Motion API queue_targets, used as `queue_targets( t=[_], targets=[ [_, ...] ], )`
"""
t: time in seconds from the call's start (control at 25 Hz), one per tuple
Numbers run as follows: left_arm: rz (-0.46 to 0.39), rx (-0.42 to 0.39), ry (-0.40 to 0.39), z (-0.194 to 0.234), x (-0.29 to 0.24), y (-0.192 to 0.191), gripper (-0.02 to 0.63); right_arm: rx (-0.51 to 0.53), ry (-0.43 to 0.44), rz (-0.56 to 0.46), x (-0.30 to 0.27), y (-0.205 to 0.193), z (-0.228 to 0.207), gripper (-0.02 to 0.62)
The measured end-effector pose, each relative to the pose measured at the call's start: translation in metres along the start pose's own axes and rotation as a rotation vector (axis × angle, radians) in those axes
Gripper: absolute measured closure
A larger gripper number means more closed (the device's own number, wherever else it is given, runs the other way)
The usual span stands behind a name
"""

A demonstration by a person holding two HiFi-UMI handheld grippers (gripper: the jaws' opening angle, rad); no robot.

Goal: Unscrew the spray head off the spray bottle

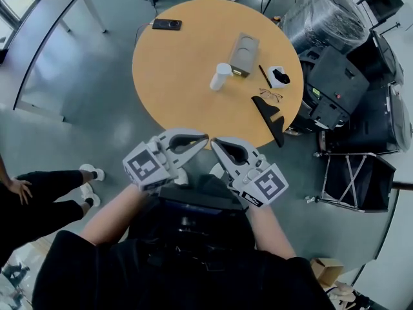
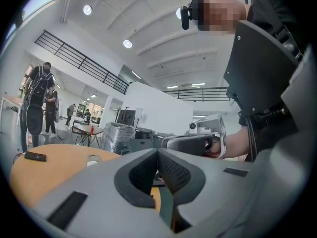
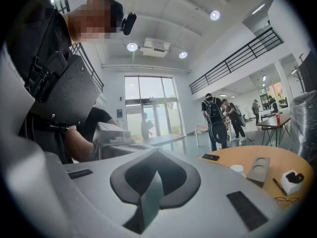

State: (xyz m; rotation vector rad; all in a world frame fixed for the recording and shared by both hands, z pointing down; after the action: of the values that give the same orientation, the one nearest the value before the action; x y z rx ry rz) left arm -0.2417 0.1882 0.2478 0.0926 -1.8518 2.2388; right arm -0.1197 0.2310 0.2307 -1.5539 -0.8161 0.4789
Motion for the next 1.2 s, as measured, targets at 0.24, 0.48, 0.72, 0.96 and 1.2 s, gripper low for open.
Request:
queue_targets(
  t=[0.24,0.48,0.72,0.96,1.2],
  targets=[
    [0.048,0.0,0.033,0.016,-0.023,-0.012,0.601,-0.019,0.008,-0.017,0.006,-0.004,-0.034,0.604],
    [0.019,-0.001,0.057,0.031,-0.063,-0.017,0.601,-0.034,0.054,-0.021,0.012,0.001,-0.079,0.604],
    [0.02,-0.016,0.096,0.052,-0.109,-0.019,0.601,-0.05,0.096,-0.021,0.018,0.01,-0.131,0.604],
    [0.042,-0.027,0.147,0.07,-0.145,-0.03,0.601,-0.064,0.135,-0.022,0.025,0.015,-0.179,0.604],
    [0.054,-0.041,0.198,0.084,-0.177,-0.037,0.601,-0.078,0.186,-0.026,0.029,0.018,-0.218,0.604]
  ],
)
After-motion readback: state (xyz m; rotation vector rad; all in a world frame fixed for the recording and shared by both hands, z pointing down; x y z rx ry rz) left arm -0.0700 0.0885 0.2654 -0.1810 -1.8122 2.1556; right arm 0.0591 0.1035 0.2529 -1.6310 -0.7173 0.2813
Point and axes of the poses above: the fingertips, and each gripper's own axes: x backward along the fingers, z to its left, y out of its top, the point moved 7 cm from there along x, backward along the fingers, and after that the axes turned 14 degrees about -z, right-handed, at the moved point
